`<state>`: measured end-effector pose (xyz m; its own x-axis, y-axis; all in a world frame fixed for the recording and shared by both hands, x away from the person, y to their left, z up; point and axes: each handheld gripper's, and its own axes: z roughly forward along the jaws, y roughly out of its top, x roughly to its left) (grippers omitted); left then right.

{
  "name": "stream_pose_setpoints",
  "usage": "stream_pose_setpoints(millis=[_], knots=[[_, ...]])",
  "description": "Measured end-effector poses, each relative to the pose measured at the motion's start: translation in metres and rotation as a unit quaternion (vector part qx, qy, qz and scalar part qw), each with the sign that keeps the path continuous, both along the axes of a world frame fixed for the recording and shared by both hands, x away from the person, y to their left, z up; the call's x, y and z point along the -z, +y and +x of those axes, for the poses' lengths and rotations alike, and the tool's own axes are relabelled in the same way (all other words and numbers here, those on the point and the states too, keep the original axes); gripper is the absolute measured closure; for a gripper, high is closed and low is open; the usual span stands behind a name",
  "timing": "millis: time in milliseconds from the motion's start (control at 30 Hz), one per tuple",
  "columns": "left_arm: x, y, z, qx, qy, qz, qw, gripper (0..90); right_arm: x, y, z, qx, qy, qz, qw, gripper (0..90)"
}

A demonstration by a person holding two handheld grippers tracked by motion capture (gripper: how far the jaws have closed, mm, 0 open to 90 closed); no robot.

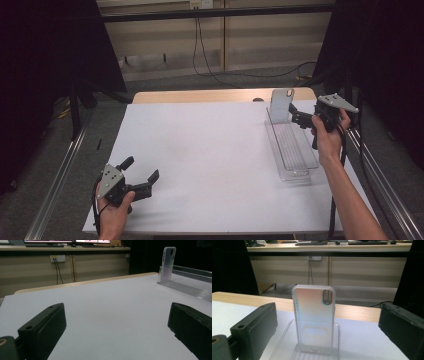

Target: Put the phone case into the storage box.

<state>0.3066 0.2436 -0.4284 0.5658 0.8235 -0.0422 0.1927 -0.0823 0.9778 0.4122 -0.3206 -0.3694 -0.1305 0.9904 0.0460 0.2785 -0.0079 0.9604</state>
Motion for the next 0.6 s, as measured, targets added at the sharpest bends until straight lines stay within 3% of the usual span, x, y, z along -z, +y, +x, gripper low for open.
stream_pose_setpoints(millis=[167, 600], knots=[[-0.001, 0.0, 0.0, -0.001, -0.001, -0.004, 1.0, 1.9, 0.001, 0.003, -0.014, -0.026, -0.015, 0.013, 0.9995, 0.0], [-0.002, 0.0, -0.002, 0.007, -0.004, -0.004, 1.0, 2.0, 0.002, 0.004, -0.049, -0.012, -0.037, -0.011, 0.9992, 0.0]])
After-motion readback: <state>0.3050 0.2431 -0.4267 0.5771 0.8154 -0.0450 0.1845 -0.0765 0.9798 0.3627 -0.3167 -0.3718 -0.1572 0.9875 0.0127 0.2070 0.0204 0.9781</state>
